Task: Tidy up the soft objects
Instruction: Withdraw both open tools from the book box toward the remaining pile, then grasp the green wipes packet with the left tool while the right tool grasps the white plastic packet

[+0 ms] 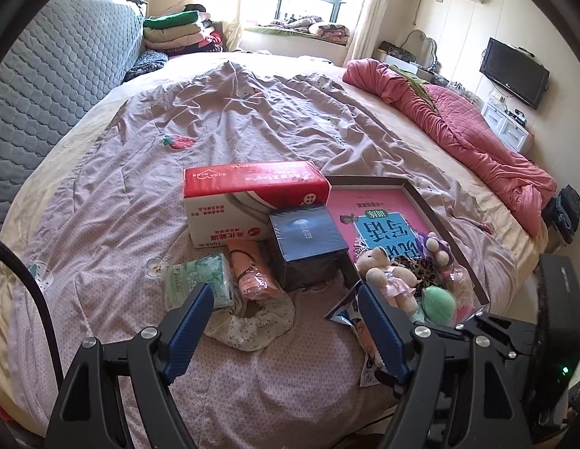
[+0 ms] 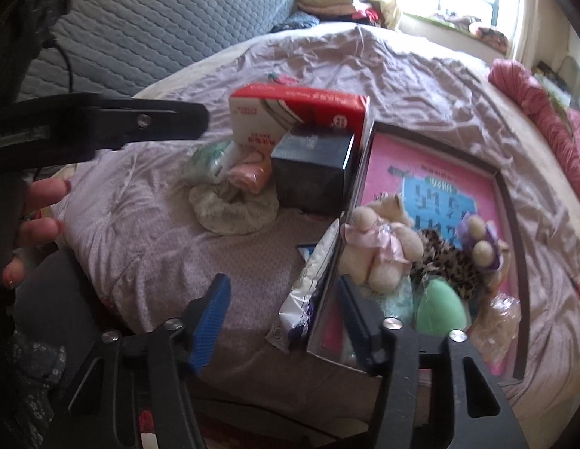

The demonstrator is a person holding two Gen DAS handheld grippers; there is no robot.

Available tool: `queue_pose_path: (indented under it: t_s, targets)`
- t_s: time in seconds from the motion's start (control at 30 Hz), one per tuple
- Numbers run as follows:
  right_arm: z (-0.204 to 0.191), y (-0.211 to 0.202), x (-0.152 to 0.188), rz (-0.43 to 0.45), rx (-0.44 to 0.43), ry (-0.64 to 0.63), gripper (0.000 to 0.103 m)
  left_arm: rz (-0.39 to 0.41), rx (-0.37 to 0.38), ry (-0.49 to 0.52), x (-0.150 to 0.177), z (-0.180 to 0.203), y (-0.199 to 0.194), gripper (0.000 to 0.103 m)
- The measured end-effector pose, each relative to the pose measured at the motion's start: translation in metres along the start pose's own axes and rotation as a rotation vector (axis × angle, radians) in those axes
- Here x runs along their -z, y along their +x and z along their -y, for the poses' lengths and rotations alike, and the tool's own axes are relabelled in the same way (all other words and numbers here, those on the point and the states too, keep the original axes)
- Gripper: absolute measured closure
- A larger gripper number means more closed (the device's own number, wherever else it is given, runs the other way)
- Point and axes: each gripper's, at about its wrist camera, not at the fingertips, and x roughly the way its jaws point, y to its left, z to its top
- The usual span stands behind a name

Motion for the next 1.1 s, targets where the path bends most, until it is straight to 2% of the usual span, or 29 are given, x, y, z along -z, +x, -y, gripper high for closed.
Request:
queue_pose_path:
  t_s: [0.2,0.53,0.83,1.1]
  targets:
    - [0.005,0.015,-0.001,-0.045,-0.013,0.034,0.057,-0.011,0.014,-0.006,0.002,-0.002,0.005,0.024]
    - [-0.002,0.03,-0.006,-0.095,0.002,0.032,0.058,-0.025,0.023,-0.019,0.006,-0.009,0.011,0.024]
    - [-0.014,0.054,-0.015,-0.185,0.125,0.042,0.061,-0.025,0.033,-0.044,0.007,-0.02,0.013,0.024]
    - [-0.024,0.09,-0.039,-0.281,0.239,-0.043,0.054,-0.019,0.017,-0.098,0.007,-0.043,0.015,0.024]
